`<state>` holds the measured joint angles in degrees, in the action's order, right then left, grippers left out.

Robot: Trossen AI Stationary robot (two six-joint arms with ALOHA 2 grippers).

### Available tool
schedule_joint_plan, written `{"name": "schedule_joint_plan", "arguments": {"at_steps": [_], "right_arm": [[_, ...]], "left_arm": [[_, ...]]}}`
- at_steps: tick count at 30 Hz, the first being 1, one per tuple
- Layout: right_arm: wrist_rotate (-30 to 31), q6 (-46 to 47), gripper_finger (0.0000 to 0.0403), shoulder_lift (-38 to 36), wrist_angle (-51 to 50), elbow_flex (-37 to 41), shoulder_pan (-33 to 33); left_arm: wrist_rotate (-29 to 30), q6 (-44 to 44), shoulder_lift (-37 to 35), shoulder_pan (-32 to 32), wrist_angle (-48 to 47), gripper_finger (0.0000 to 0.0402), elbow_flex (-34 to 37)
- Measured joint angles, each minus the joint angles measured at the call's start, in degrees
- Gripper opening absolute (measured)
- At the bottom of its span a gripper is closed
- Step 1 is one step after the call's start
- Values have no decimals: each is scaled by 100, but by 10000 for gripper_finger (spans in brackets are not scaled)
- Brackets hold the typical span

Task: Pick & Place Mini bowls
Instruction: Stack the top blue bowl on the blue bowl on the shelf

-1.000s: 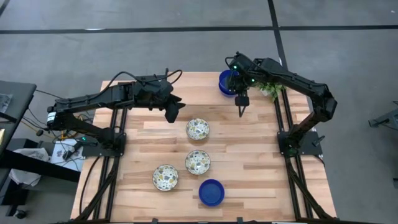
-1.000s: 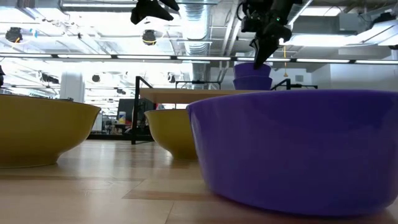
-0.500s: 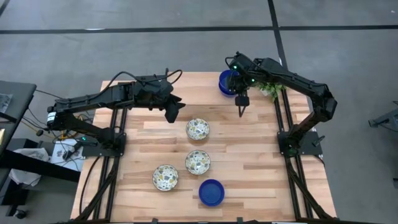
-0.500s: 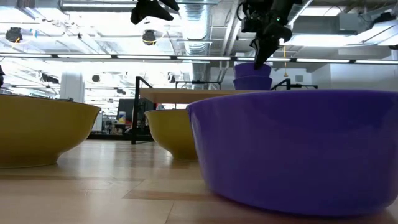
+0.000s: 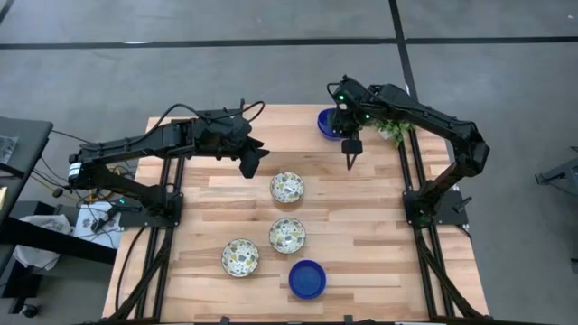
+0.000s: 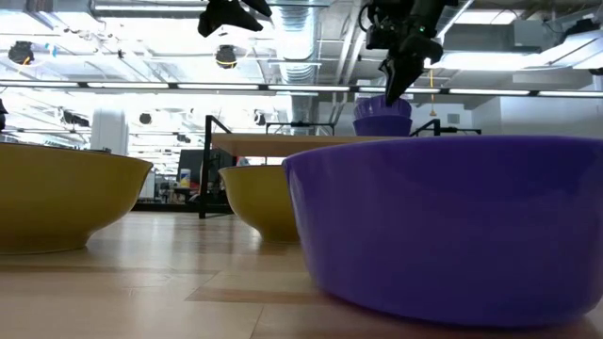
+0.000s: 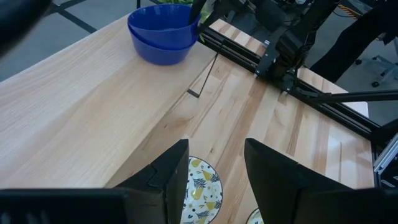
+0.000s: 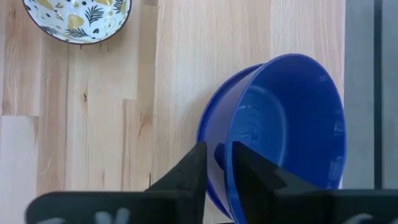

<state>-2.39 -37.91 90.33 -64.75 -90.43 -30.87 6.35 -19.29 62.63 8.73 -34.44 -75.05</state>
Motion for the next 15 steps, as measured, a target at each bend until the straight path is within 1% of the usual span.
{"name": "schedule_joint_plan", "arguments": {"at_steps": [5,12,15], "right_arm": [[-2,-2,85,-1,2,0,0],[18,-7,85,-55,8,0,67],[230,-47,82,-146,51,-2,130]], "left_arm": [[1,0,0,0,-2,154,0],[0,0,0,0,-2,154,0],[0,0,0,0,-4,154,0]]}}
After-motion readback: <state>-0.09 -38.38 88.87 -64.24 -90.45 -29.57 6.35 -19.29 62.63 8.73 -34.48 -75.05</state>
